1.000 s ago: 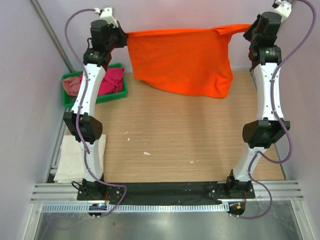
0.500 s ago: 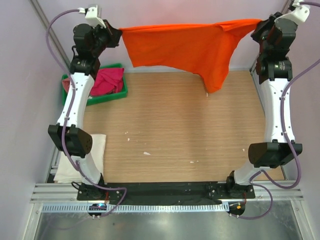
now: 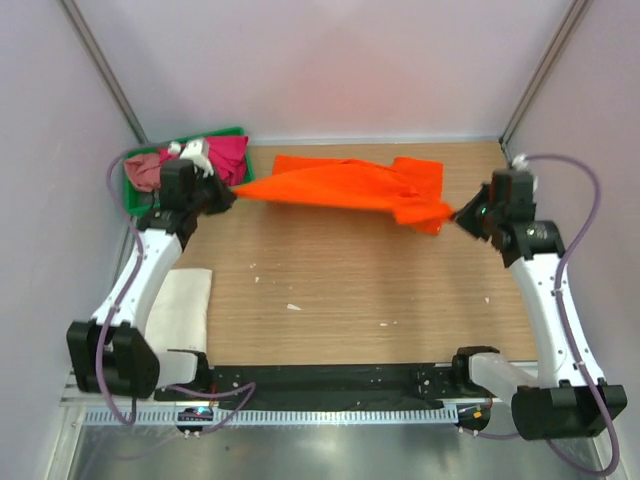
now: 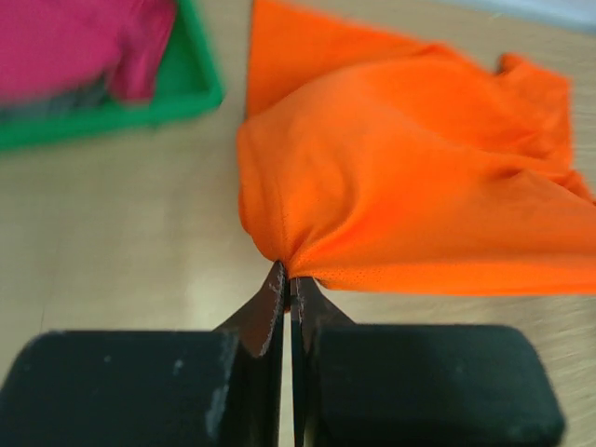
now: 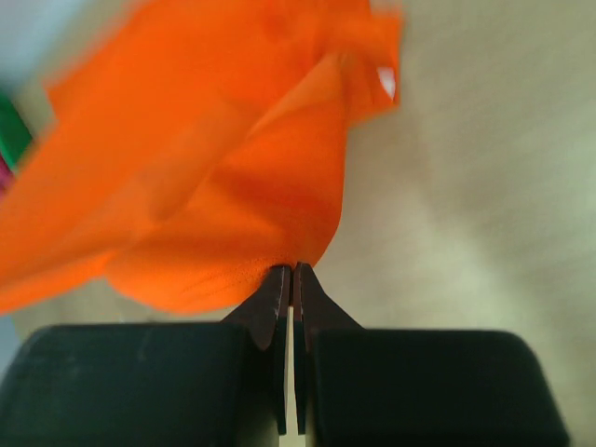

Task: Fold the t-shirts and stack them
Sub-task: Flatten the tshirt out

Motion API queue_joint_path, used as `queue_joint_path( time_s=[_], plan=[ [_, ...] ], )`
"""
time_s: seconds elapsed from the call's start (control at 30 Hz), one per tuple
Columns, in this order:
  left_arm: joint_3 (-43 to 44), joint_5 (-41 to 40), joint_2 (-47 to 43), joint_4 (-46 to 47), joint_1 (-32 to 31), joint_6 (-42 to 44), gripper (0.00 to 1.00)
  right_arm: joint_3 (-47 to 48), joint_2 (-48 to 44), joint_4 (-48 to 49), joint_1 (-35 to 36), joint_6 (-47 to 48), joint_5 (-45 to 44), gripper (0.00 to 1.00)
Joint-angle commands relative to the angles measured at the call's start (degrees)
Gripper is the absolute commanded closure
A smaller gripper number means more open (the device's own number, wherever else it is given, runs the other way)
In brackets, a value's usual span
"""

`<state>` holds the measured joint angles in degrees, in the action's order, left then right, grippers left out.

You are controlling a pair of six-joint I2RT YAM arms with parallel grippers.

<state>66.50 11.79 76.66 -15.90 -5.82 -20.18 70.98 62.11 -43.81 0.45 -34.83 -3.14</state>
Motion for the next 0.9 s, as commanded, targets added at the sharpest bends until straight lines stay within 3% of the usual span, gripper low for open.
queue_joint_path(
  time_s=[0.0, 0.13, 0.17, 0.2, 0.23, 0.27, 0.4, 0.5, 0.57, 0.7, 0.87],
  plan=[
    [-8.91, -13.88, -10.46, -12.37, 0.90, -8.72, 1.00, -11.17, -5.91, -16.71, 5.34, -9.53, 10.50, 0.98],
    [-17.44, -16.70, -14.26, -19.59, 0.46, -15.75, 1.00, -19.02, -12.26, -24.46, 9.83, -14.72, 16.20, 0.98],
    [-19.54, -17.67, -14.61, -21.61, 0.64, -17.33, 0.95, -20.43, -13.06, -26.31, 9.84, -15.26, 17.62, 0.95],
    [-20.35, -17.77, -15.13, -22.41, 0.81, -18.65, 0.57, -22.71, -14.63, -26.59, 9.84, -15.44, 19.20, 0.83],
    [-20.62, -17.86, -15.31, -23.20, 0.90, -18.92, 0.44, -22.99, -14.91, -27.28, 9.92, -14.40, 19.05, 0.77],
    [-20.45, -18.55, -16.36, -23.73, 0.99, -17.62, 0.22, -20.90, -12.56, -28.25, 9.84, -11.17, 17.22, 0.58],
    [-15.28, -19.44, -15.23, -24.53, 0.99, -14.54, 0.19, -16.06, -5.26, -21.09, 9.83, -5.97, 12.57, 0.46],
    [-12.20, -13.33, -12.25, -21.82, 0.99, -11.72, 0.32, -10.43, 3.86, -16.59, 9.66, -2.62, 7.63, 0.45],
    [-11.40, -9.10, -10.14, -17.60, 0.90, -11.54, 0.35, -8.15, 8.10, -8.60, 8.87, -1.38, 3.50, 0.43],
    [-6.66, -3.10, 2.65, -13.37, -3.13, -9.98, 0.32, -2.53, 20.39, 5.20, 8.96, -1.29, -5.20, 0.42],
    [3.89, -0.03, 17.89, -13.63, -8.94, -9.43, 0.30, 7.21, 37.63, 12.34, 8.87, -0.42, -10.38, 0.40]
  ],
)
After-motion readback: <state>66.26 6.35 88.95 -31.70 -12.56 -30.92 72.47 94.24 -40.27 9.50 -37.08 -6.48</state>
